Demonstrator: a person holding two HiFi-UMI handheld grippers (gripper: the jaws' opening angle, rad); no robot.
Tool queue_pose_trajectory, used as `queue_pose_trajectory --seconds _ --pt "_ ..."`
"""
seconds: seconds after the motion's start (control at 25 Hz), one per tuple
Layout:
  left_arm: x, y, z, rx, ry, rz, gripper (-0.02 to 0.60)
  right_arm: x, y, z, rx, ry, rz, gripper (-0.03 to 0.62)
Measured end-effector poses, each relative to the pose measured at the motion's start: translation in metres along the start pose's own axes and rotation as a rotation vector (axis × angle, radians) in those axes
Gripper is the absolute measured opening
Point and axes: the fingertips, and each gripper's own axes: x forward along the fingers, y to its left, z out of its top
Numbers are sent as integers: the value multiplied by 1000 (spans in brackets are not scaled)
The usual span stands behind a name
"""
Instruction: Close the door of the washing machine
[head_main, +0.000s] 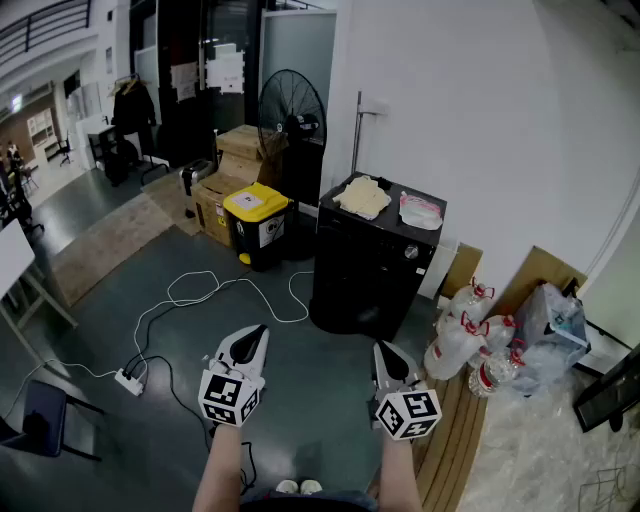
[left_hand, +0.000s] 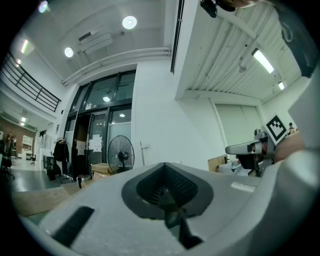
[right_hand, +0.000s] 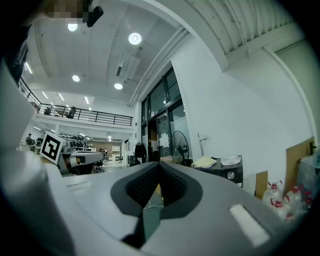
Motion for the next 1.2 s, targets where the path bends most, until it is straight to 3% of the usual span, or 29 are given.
queue_pose_trajectory --seconds 1.0,1.08,1.2 --pt "0 4 -19 -31 33 -13 2 8 14 -20 63 6 7 14" --pt "2 5 -23 -34 37 -14 2 10 14 -22 66 2 16 90" --pt "2 8 -26 -40 40 -13 2 12 15 -22 65 -9 20 134"
